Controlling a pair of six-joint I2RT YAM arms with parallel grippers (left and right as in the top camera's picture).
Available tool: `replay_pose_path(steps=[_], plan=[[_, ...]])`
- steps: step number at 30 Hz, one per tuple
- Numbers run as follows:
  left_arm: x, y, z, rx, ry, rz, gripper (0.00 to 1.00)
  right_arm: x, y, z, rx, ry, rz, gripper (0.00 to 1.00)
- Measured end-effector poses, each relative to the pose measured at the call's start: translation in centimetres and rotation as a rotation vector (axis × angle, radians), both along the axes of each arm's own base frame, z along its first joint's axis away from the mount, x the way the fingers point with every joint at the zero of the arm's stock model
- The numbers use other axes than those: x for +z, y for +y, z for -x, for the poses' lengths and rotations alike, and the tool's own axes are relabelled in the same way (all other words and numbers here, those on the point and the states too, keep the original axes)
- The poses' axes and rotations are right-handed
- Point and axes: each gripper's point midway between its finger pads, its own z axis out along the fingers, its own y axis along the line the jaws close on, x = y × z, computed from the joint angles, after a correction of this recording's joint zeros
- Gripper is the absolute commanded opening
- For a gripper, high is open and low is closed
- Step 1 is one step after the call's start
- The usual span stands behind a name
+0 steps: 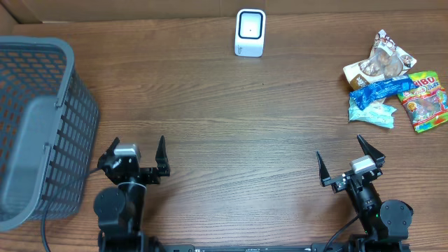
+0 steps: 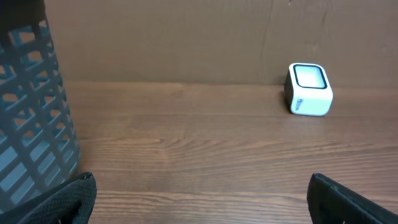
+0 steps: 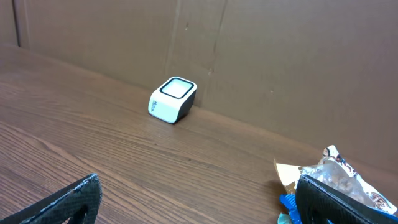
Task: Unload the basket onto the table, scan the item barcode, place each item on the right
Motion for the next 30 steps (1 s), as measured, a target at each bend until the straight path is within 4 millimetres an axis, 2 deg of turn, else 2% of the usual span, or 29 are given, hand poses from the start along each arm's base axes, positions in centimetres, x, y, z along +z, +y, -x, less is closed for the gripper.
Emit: replay_pose_path(steps=[3,9,17,30], plan=[[-0.8,0.0,0.2,-0.004,-0.035,-0.034,1.00,0.0,0.0,0.0,0.000,0.000,0.000,1.00],[-1.2,0.0,0.4,-0.013,-0.114,-0.143,1.00,0.0,0.0,0.0,0.000,0.000,0.000,1.00],[-3.6,-0.7,1.0,-0.053,-0.073,-0.272,0.99,0.0,0.0,0.0,0.000,0.000,0.000,1.00],[-3.6,-0.7,1.0,-0.049,-0.074,-0.276,1.00,0.0,0.0,0.0,0.001,0.000,0.000,1.00]])
